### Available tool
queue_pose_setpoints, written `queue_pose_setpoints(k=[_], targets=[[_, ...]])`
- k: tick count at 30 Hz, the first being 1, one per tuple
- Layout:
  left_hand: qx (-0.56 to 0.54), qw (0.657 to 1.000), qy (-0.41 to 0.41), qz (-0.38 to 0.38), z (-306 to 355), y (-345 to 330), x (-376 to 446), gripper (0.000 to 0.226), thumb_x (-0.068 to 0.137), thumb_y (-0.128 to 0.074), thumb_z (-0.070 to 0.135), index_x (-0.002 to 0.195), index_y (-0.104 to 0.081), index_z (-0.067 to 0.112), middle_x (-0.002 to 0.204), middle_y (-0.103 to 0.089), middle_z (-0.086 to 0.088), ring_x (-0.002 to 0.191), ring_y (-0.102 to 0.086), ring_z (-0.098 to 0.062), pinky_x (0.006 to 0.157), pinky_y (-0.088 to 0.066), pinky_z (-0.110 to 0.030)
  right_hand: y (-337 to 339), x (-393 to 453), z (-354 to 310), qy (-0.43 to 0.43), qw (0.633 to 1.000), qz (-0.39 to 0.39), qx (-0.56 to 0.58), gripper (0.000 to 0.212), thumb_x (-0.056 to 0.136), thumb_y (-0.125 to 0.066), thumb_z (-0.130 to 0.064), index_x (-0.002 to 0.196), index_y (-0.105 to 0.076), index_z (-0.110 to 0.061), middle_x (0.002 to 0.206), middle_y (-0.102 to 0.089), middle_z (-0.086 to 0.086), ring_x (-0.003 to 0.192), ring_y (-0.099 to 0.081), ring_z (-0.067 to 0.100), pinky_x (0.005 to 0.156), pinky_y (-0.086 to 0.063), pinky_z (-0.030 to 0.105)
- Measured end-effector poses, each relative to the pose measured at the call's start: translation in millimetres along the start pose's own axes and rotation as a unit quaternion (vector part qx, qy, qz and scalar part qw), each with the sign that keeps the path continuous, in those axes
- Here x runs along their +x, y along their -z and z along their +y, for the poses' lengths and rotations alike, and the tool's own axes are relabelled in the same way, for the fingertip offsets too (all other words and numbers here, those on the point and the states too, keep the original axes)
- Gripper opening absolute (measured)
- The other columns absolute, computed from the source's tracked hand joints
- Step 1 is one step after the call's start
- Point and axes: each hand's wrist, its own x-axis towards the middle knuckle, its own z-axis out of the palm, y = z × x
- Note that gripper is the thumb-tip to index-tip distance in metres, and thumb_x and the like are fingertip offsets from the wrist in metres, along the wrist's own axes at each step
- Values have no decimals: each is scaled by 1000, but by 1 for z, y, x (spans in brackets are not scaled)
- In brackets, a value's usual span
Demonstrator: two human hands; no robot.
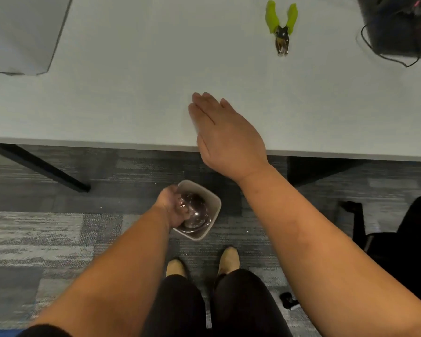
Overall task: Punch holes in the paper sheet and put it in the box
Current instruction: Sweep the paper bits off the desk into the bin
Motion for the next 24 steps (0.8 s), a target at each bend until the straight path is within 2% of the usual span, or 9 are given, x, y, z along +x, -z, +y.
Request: queue_pose_setpoints(k=[2,5,9,12,15,18,20,22,24], targets=[[-1,1000,4,-2,2,-1,2,36,93,-40,41,82,-57,11,70,-58,-10,67,-52,-26,68,-44,-37,0,1,0,-2,1000,-2,-3,52,94,-41,-16,143,-43,0,153,-40,18,143,-35,31,119,-25,44],[5,1000,12,3,6,-4,2,38,94,-39,43,91,-56,9,83,-63,-17,76,-59,-31,63,-47,-40,0,0,-1,-6,1000,-5,-6,53,94,-41,-17,144,-42,0,154,-38,17,144,-34,31,119,-23,43],[22,1000,8,15,9,-3,3,40,97,-34,42,95,-55,8,89,-64,-20,82,-61,-34,61,-47,-41,-1,0,-2,-5,1000,-5,-10,53,94,-40,-17,144,-42,0,154,-38,17,144,-34,31,120,-24,43],[35,999,-5,21,10,-2,-2,42,99,-34,40,101,-58,6,90,-65,-21,84,-61,-34,66,-48,-43,-1,1,-2,-8,1000,-8,-11,54,94,-35,-18,144,-42,-1,154,-38,17,144,-34,30,120,-24,43],[84,995,-26,35,10,-3,-12,23,97,-48,23,112,-57,7,95,-64,-22,89,-62,-36,85,-49,-51,0,1,-3,-14,1000,-8,-3,58,91,-27,-21,143,-43,-1,153,-40,17,144,-35,30,120,-26,44],[136,990,-35,28,10,0,-20,23,95,-54,17,117,-58,9,94,-64,-20,82,-63,-34,81,-50,-50,0,0,-2,-16,1000,-12,10,58,91,-28,-20,143,-45,0,152,-41,17,143,-36,31,119,-27,46],[149,988,-27,39,12,3,-25,27,95,-55,16,120,-59,8,95,-66,-19,84,-65,-34,86,-52,-53,2,0,-3,-13,1000,-16,20,56,92,-30,-19,142,-45,1,152,-41,18,142,-37,32,119,-28,46],[157,987,-23,34,14,1,-39,22,95,-53,16,113,-60,5,89,-67,-19,83,-65,-35,82,-53,-53,3,1,-2,-13,999,-22,29,53,94,-35,-16,143,-45,1,152,-40,18,143,-36,32,119,-26,45],[161,986,-18,33,18,-2,-54,19,95,-51,17,94,-60,1,67,-66,-18,70,-61,-32,72,-52,-46,4,1,-1,-13,999,-34,35,51,96,-40,-14,145,-43,-1,154,-38,16,144,-33,30,120,-23,44]])
